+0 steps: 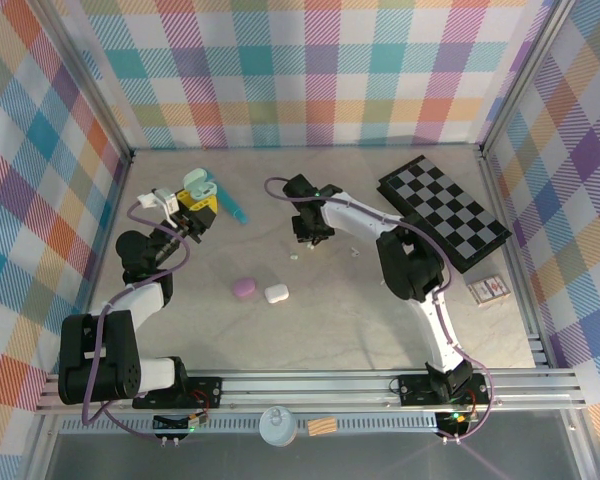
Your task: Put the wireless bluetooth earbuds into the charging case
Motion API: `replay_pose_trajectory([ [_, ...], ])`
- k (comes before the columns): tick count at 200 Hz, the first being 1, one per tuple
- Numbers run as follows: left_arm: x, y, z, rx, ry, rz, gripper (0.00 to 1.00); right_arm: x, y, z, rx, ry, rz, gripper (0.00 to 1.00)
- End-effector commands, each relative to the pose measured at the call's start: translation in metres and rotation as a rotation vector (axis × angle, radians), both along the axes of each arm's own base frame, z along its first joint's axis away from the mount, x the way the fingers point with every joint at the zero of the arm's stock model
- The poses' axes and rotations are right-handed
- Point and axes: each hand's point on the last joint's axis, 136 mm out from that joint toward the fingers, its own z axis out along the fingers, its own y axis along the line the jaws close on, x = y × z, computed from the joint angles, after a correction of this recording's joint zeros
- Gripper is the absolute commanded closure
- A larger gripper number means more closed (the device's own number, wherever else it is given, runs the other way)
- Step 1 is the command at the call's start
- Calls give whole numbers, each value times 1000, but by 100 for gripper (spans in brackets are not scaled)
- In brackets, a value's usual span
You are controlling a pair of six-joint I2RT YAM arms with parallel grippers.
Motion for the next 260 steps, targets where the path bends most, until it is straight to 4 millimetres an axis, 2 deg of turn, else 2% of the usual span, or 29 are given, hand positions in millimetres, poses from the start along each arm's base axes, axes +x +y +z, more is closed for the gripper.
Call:
replay_pose_trajectory([
  [1,-8,2,23,26,-105,6,60,-3,4,-8,32,44,-20,67],
  [97,-11,1,23,26,-107,3,60,-5,4,-21,54,84,-33,72],
  [123,-11,1,22,26,-104,2,60,-7,4,-23,56,88,-36,78],
  [176,-11,2,22,26,-104,2,60,-7,4,-24,65,99,-39,75],
  [220,-11,2,22,26,-104,5,60,-9,4,-25,73,108,-42,78],
  [260,-11,2,21,26,-102,5,60,-10,5,-26,78,119,-42,75],
])
